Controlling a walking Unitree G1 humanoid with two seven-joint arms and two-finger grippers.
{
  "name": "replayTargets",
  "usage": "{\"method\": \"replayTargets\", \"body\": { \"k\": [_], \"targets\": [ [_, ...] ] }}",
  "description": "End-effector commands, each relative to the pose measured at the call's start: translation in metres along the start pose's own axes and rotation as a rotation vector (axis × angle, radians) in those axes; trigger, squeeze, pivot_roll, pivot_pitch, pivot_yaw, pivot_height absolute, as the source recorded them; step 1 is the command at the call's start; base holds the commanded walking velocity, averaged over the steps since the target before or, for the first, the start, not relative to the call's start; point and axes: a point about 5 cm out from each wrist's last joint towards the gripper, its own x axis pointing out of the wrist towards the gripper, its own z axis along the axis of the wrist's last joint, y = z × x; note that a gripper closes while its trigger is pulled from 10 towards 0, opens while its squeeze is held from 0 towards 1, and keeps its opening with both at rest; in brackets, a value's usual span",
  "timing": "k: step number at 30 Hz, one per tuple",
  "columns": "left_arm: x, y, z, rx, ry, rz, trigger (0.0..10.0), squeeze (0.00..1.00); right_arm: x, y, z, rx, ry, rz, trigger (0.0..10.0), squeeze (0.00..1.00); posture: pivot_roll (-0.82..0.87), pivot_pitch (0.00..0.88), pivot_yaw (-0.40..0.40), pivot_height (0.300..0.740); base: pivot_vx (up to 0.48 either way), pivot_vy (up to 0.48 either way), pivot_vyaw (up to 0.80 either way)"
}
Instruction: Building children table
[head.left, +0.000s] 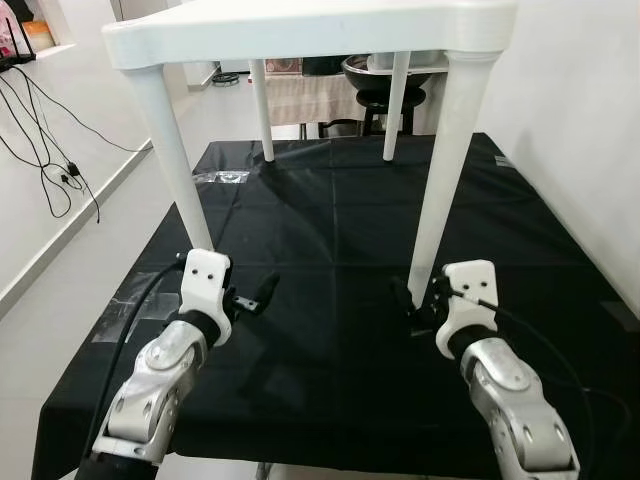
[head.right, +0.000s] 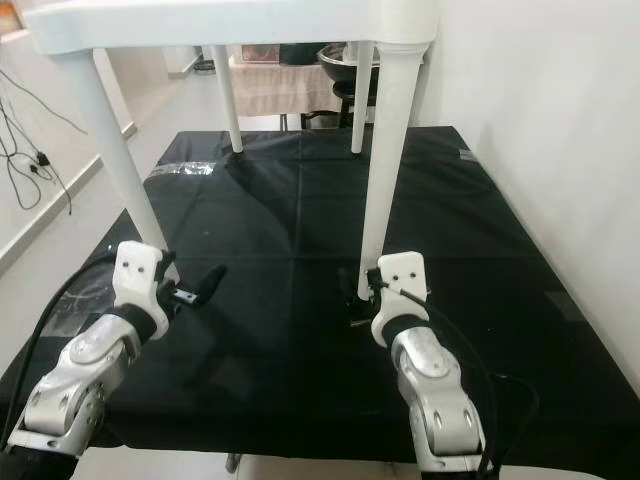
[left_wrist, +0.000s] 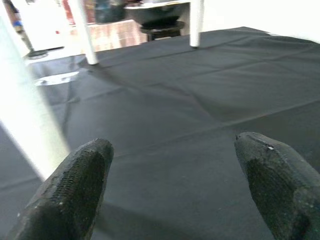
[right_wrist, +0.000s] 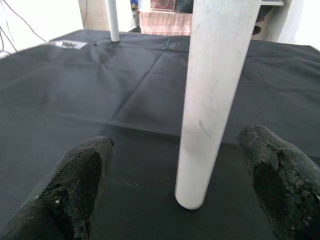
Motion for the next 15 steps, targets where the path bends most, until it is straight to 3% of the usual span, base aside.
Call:
{"method": "replayTargets", "body": {
  "k": [1,2,3,4,15],
  "targets": [
    [-0.006,0.01,-0.006,-0.001,0.037,0.068,10.0,1.0,-0.002,-0.003,-0.001,-0.032,0.0,-0.01,10.0,1.0,-0.01,0.0,0.008,0.74,0.0,0.0,0.0],
    [-0.006,0.01,-0.006,-0.001,0.037,0.068,10.0,1.0,-0.002,-0.003,-0.001,-0.032,0.0,-0.01,10.0,1.0,-0.01,0.0,0.008,0.74,0.0,0.0,0.0],
    [-0.009,0.013,-0.01,-0.001,0.059,0.087,10.0,0.47,-0.003,-0.008,-0.002,-0.04,0.01,-0.024,10.0,0.29,-0.01,0.0,0.001,0.74,0.0,0.0,0.0],
    [-0.011,0.015,-0.014,0.0,0.078,0.099,10.0,0.0,-0.003,-0.012,-0.003,-0.045,0.015,-0.031,10.0,0.0,-0.01,0.0,-0.003,0.74,0.0,0.0,0.0],
    [-0.025,0.022,-0.023,-0.017,0.116,0.159,10.0,0.0,0.001,-0.019,-0.003,-0.063,0.027,-0.035,10.0,0.0,0.01,0.0,-0.024,0.74,0.0,0.0,0.0]
  ]
}}
